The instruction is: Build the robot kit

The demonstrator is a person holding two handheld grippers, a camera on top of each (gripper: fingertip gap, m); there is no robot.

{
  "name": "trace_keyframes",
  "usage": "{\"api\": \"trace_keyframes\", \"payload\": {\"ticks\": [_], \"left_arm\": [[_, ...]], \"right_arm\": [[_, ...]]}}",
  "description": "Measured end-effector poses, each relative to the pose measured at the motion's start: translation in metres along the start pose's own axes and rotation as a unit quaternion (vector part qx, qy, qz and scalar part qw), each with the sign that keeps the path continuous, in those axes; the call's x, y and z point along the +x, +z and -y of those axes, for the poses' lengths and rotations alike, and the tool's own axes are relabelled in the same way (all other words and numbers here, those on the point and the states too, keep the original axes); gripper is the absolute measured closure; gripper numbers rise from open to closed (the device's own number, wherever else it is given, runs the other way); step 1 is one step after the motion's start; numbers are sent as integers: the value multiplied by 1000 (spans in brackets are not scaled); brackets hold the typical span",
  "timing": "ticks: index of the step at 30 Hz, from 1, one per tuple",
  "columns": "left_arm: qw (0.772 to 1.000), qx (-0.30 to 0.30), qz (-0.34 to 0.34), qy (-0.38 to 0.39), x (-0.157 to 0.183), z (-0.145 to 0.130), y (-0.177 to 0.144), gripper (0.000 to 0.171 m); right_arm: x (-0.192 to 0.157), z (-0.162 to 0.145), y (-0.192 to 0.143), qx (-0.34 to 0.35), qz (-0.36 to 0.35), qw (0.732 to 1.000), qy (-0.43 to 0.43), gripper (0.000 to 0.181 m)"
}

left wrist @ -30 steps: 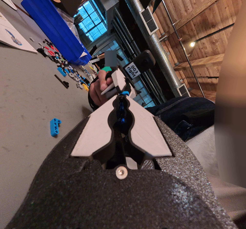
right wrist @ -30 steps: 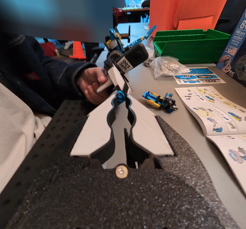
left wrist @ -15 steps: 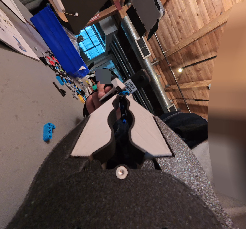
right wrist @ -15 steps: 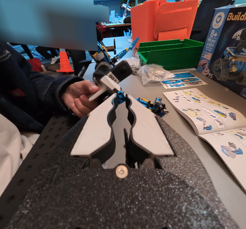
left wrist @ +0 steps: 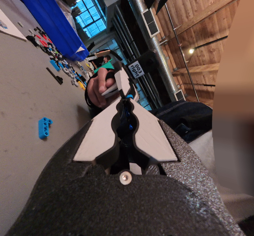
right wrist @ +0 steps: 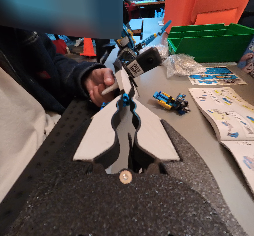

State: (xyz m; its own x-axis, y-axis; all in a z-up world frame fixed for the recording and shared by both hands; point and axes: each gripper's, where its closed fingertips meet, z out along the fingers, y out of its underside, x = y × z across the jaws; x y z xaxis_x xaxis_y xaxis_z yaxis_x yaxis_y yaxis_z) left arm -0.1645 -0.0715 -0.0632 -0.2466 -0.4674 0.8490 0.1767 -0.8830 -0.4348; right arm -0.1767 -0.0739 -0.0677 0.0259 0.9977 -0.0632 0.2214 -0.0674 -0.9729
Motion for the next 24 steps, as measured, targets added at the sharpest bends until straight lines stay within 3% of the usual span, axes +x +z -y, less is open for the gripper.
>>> {"api": "trace_keyframes", "payload": {"ticks": [8,13,24], "left_arm": [[1000,2,-7,30,7,2,2,165],[997,13,21,74,6,9,-5,164],[997,-2,21,76,5,3,-2,170]], "right_arm": [[0,9,-3,33,15,999,9,172],[6,11,-9,33,-17,999,-15,172],[1,7,-8,11,-11,1000,-24,172]]}}
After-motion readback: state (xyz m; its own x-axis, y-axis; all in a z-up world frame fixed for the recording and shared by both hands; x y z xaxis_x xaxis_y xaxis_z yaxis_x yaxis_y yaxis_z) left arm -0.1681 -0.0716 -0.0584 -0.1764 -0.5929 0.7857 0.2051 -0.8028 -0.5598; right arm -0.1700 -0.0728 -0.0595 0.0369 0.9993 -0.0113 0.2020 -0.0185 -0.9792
